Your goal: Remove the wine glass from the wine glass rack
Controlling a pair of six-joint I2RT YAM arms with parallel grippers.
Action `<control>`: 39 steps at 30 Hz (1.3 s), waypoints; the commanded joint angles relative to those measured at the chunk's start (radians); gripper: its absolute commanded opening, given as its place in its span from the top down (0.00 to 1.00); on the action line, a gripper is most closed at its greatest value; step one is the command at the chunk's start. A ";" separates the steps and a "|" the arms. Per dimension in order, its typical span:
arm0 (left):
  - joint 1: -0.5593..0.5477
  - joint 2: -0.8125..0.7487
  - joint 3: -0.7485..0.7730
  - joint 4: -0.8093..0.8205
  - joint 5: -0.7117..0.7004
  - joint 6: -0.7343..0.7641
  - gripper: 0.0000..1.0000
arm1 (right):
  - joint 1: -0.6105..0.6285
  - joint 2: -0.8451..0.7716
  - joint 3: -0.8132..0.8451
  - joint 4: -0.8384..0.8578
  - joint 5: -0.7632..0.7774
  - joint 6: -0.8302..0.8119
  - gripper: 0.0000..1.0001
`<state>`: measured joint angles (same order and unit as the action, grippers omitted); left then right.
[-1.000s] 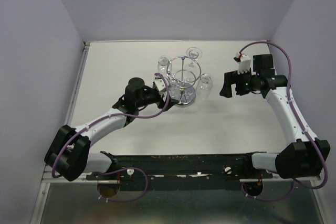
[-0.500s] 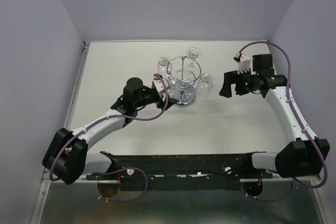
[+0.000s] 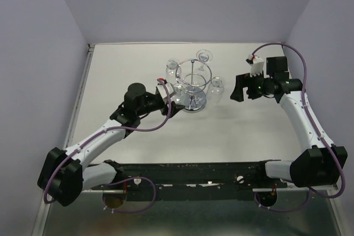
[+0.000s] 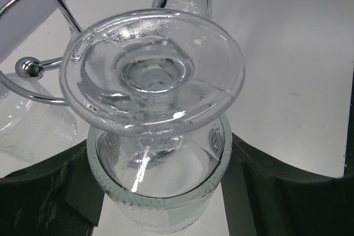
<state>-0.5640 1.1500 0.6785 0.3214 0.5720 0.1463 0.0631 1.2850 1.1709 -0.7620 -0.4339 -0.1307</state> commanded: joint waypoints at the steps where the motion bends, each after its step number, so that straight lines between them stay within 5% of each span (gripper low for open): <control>1: 0.010 -0.076 0.006 -0.013 -0.032 0.018 1.00 | -0.008 -0.003 -0.013 0.021 -0.017 0.006 0.00; 9: 0.044 -0.173 0.038 -0.240 -0.092 -0.020 1.00 | -0.008 -0.035 -0.039 0.020 -0.017 0.000 0.00; 15: 0.133 -0.228 0.147 -0.476 -0.156 -0.200 1.00 | -0.009 -0.110 -0.014 0.006 0.072 -0.052 0.00; 23: 0.217 -0.066 0.446 -0.780 -0.014 -0.272 1.00 | 0.000 -0.332 -0.016 -0.013 0.015 -0.306 0.04; 28: 0.360 0.114 0.613 -0.938 0.129 -0.440 1.00 | 0.114 -0.424 0.001 -0.037 0.052 -0.477 0.10; 32: 0.470 0.111 0.477 -0.779 0.270 -0.675 1.00 | 0.331 -0.457 -0.007 -0.013 0.193 -0.590 0.11; 39: 0.539 0.163 0.208 -0.549 0.518 -0.967 1.00 | 0.610 -0.409 0.044 -0.098 0.192 -0.701 0.17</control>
<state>-0.0364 1.2915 0.9627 -0.3817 0.8516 -0.5838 0.5568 0.8562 1.1725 -0.7845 -0.2768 -0.7170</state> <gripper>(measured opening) 0.760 0.838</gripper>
